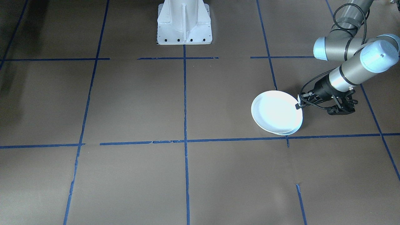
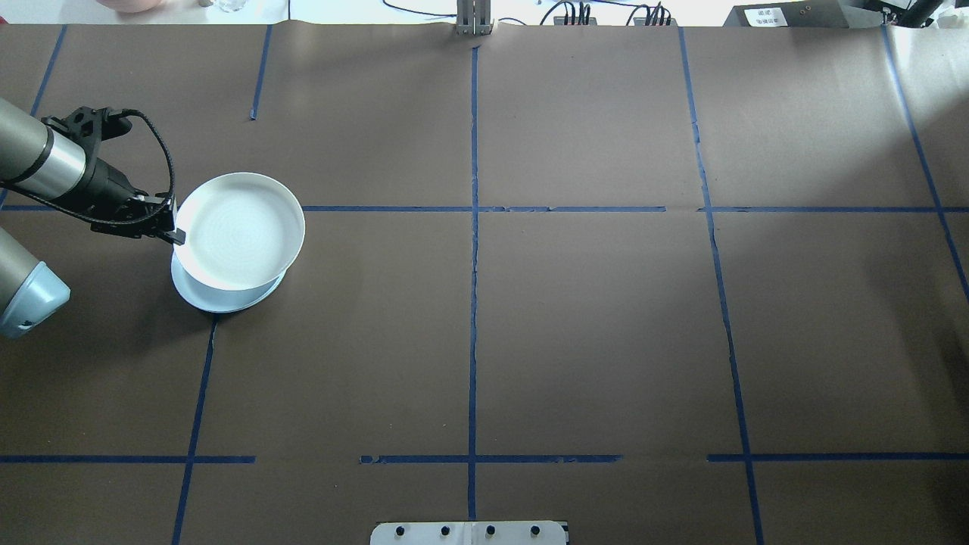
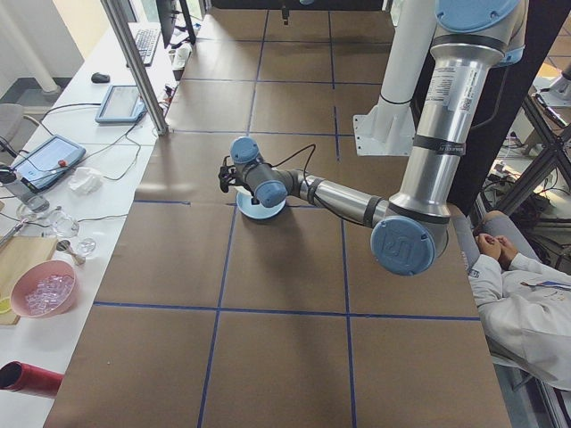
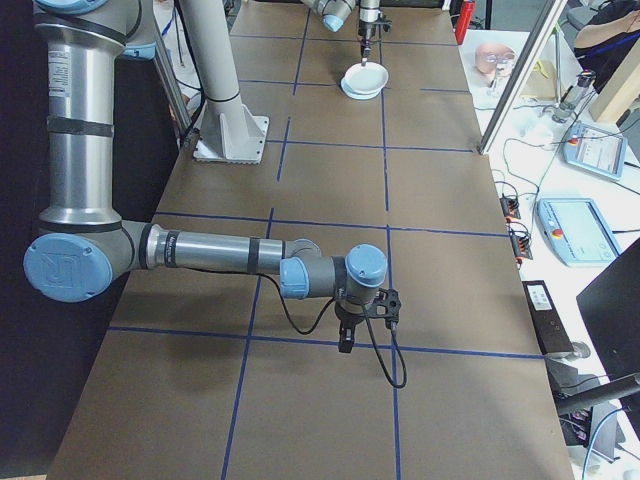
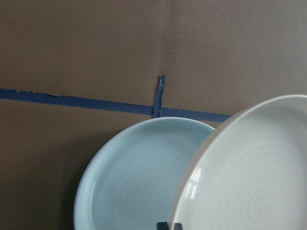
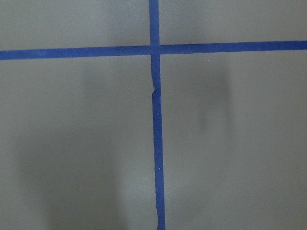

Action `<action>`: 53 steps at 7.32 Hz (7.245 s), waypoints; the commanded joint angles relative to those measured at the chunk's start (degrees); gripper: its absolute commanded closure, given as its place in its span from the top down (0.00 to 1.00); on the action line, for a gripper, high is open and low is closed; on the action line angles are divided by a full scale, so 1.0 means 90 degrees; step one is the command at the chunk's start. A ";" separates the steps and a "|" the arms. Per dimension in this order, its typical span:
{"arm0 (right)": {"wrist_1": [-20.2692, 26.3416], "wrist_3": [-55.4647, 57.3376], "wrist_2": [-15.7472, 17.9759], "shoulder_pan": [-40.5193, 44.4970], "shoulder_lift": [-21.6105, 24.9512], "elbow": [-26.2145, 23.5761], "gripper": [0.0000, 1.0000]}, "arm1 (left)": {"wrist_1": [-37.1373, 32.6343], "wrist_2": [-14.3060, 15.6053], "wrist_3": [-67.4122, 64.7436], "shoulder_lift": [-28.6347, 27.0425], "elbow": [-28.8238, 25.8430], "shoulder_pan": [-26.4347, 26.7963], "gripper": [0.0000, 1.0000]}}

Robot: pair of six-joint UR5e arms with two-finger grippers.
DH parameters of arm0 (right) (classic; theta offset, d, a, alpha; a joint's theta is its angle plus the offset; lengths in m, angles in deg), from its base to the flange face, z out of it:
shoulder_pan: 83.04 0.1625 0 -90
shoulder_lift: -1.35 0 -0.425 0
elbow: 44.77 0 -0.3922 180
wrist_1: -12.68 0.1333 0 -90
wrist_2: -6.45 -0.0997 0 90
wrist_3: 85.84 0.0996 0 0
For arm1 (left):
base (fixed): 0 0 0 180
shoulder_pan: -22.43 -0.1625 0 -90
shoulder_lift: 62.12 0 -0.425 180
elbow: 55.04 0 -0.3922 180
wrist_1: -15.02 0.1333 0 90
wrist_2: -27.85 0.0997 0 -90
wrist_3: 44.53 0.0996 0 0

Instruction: Stack plate in center

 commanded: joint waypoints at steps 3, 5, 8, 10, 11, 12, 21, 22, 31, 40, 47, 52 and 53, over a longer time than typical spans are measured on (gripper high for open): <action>0.0000 0.0000 0.0000 0.0000 0.0000 0.0000 1.00 | 0.0006 -0.0009 0.0294 0.0166 -0.0103 0.0008 0.00; 0.0000 0.0000 0.0000 0.0000 0.0000 0.0000 1.00 | 0.0006 0.0020 0.0294 0.0166 -0.0152 -0.0002 0.00; 0.0000 0.0000 0.0000 0.0009 0.0000 0.0000 1.00 | 0.0006 0.0011 0.0275 0.0108 -0.0230 -0.0031 0.00; 0.0000 0.0000 0.0000 0.0000 0.0010 0.0000 1.00 | 0.0006 0.0001 0.0265 0.0097 -0.0240 -0.0031 0.27; 0.0000 0.0000 0.0000 0.0000 0.0000 0.0000 1.00 | 0.0006 0.0001 0.0274 0.0097 -0.0250 -0.0031 0.74; 0.0000 0.0000 0.0000 0.0000 0.0000 0.0000 1.00 | -0.0004 0.0001 0.0294 0.0097 -0.0250 -0.0031 1.00; 0.0000 0.0000 0.0000 0.0000 0.0000 0.0000 1.00 | 0.2823 0.0128 0.6449 0.0566 -0.0639 0.3089 1.00; 0.0000 0.0000 0.0000 0.0000 0.0000 0.0000 1.00 | 0.3350 0.0138 0.7210 0.0547 -0.0776 0.3548 1.00; 0.0000 0.0000 0.0000 0.0000 0.0000 0.0000 1.00 | 0.3835 0.0167 0.7326 0.0595 -0.0963 0.4284 1.00; 0.0000 0.0000 0.0000 0.0009 0.0000 0.0000 1.00 | 0.3307 0.0187 0.7384 0.0702 -0.0719 0.4295 1.00; 0.0000 0.0000 0.0000 0.0009 0.0000 0.0000 1.00 | 0.3287 0.0187 0.7394 0.0830 -0.0709 0.4325 1.00; 0.0000 0.0000 0.0000 0.0000 0.0000 0.0000 1.00 | 0.3278 0.0187 0.7403 0.0918 -0.0699 0.4334 1.00; 0.0000 0.0000 0.0000 0.0000 0.0000 0.0000 1.00 | 0.3287 0.0187 0.7403 0.0918 -0.0699 0.4334 1.00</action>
